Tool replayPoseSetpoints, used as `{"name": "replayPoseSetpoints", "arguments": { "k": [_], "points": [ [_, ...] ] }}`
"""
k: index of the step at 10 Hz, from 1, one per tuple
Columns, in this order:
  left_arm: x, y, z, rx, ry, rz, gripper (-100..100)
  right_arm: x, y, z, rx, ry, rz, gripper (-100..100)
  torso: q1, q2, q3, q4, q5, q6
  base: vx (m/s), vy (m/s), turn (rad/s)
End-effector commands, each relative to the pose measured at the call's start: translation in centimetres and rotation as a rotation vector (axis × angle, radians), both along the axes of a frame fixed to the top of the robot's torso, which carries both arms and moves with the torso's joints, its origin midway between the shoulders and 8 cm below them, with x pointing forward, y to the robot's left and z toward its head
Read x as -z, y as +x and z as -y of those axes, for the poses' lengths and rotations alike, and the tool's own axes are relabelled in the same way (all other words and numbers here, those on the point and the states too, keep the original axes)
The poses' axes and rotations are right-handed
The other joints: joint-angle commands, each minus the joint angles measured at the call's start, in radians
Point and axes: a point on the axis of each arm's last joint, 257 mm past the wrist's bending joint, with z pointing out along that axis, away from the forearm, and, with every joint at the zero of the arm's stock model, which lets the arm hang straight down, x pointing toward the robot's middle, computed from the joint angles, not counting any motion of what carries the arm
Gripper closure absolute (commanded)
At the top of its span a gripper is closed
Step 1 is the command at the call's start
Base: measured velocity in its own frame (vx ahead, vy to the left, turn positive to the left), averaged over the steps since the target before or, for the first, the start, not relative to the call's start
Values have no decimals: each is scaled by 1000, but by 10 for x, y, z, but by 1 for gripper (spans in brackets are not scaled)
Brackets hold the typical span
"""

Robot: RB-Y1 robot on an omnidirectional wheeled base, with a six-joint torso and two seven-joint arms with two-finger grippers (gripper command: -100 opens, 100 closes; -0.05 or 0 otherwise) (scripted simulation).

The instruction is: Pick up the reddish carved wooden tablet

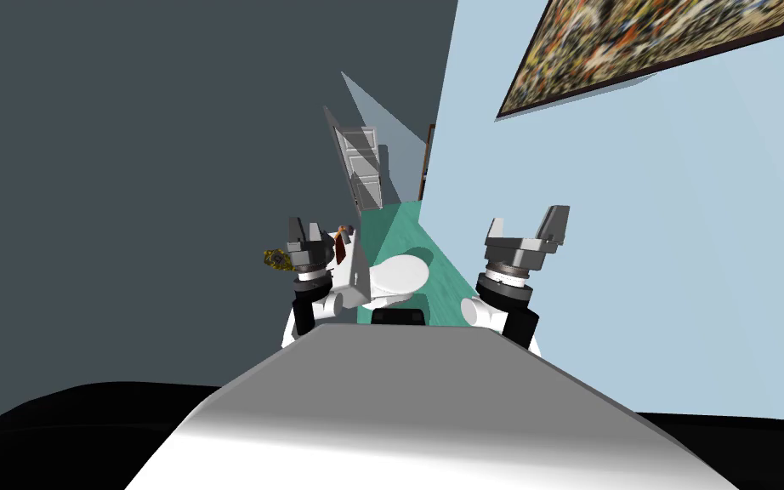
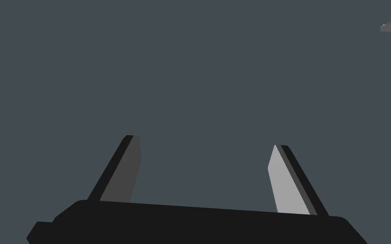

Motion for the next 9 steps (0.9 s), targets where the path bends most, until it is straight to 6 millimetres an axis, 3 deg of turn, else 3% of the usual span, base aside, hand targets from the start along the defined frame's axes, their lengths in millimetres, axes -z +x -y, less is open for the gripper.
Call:
{"name": "replayPoseSetpoints", "arguments": {
  "k": [1, 4, 9],
  "points": [
    [3, 2, 4, 21, 18, -12, -100, 0, 0, 0, 0, 0, 0, 0, 0, 0, 0, 0, 0, 0, 1, -12, 3],
    [15, 9, 11, 72, 34, -52, -100, 0, 0, 0, 0, 0, 0, 0, -2, -1, 0, 0, 0, 0, 8, -35, 12],
    [67, 33, 15, 190, -74, -190, -100, 0, 0, 0, 0, 0, 0, 0, -4, -1, -1, 0, -1, 0, 17, -68, 33]
  ]
}}
